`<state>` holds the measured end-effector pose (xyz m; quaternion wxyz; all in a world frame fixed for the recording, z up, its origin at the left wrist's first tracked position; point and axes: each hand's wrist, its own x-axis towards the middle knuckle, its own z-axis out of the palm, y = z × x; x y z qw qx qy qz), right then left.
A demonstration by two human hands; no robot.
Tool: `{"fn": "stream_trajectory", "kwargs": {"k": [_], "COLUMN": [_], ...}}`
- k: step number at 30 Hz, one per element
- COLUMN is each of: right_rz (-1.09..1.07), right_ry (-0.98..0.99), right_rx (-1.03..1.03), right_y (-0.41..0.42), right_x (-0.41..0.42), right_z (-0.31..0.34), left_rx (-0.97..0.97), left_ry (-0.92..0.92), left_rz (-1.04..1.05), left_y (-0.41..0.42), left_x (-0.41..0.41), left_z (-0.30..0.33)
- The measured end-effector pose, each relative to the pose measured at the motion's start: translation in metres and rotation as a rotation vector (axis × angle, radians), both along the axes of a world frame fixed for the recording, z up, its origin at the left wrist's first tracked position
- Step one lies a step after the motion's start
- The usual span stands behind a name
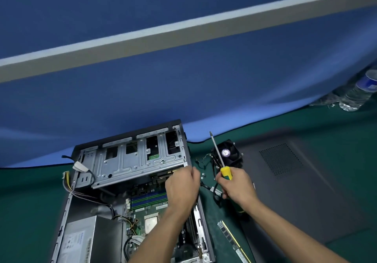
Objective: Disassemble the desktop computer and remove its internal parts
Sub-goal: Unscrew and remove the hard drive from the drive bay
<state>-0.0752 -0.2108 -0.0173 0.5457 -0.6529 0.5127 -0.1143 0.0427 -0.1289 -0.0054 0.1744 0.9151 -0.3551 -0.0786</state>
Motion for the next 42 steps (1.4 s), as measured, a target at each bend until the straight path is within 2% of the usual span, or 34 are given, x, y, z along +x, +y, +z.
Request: {"fn": "stream_trajectory", "kwargs": {"k": [7, 15, 29, 34, 39, 42], "right_rz": [-0.029, 0.076, 0.149, 0.149, 0.062, 0.102], "right_ry": [0.125, 0.439, 0.616, 0.546, 0.214, 0.065], "right_rx": [0.003, -0.128, -0.188, -0.151, -0.008, 0.149], "right_y": [-0.005, -0.011, -0.016, -0.016, -0.007, 0.002], "right_x": [0.035, 0.072, 0.079, 0.072, 0.059, 0.045], "right_z": [-0.036, -0.062, -0.079, -0.073, -0.052, -0.039], "left_rx": [-0.174, -0.237, -0.319, -0.309, -0.276, -0.253], "left_ry": [-0.024, -0.059, -0.005, -0.017, 0.006, 0.025], "left_rz": [0.042, 0.003, 0.032, 0.01, 0.03, 0.047], "left_y": [-0.005, -0.007, -0.007, -0.007, -0.007, -0.006], "left_x": [0.001, 0.005, 0.007, 0.007, 0.007, 0.006], "left_z": [-0.012, -0.02, -0.022, -0.019, -0.02, -0.02]}}
